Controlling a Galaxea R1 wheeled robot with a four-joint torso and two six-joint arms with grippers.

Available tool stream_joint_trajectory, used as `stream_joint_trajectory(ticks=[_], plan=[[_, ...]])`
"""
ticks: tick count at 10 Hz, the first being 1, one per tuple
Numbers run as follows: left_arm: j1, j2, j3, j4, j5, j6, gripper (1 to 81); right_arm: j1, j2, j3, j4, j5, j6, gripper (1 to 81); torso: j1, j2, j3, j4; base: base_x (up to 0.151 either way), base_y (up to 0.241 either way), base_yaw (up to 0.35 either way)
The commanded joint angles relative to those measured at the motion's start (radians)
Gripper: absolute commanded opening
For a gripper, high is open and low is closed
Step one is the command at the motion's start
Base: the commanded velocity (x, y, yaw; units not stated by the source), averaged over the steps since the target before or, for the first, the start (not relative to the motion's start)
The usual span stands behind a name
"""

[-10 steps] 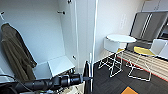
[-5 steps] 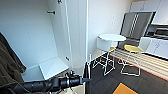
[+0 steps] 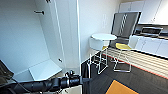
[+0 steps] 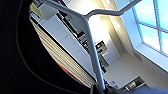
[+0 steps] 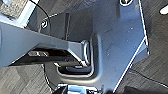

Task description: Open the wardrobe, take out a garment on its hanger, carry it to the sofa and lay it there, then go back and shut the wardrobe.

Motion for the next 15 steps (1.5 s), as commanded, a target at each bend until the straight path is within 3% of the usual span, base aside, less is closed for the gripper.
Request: stream_joint_trajectory(ticks=[1, 15], plan=[[-0.149, -0.017, 0.056, 0.027, -0.045, 0.012, 1.0, 0.017, -0.01, 0.0, -0.015, -0.043, -0.003, 81.1, 0.0, 0.0, 0.0, 0.0, 0.0, 0.0, -0.212], [-0.115, -0.004, 0.048, 0.042, -0.042, 0.012, 1.0, 0.023, 0.01, -0.002, -0.015, -0.043, -0.003, 81.1, 0.0, 0.0, 0.0, 0.0, 0.0, 0.0, -0.227]])
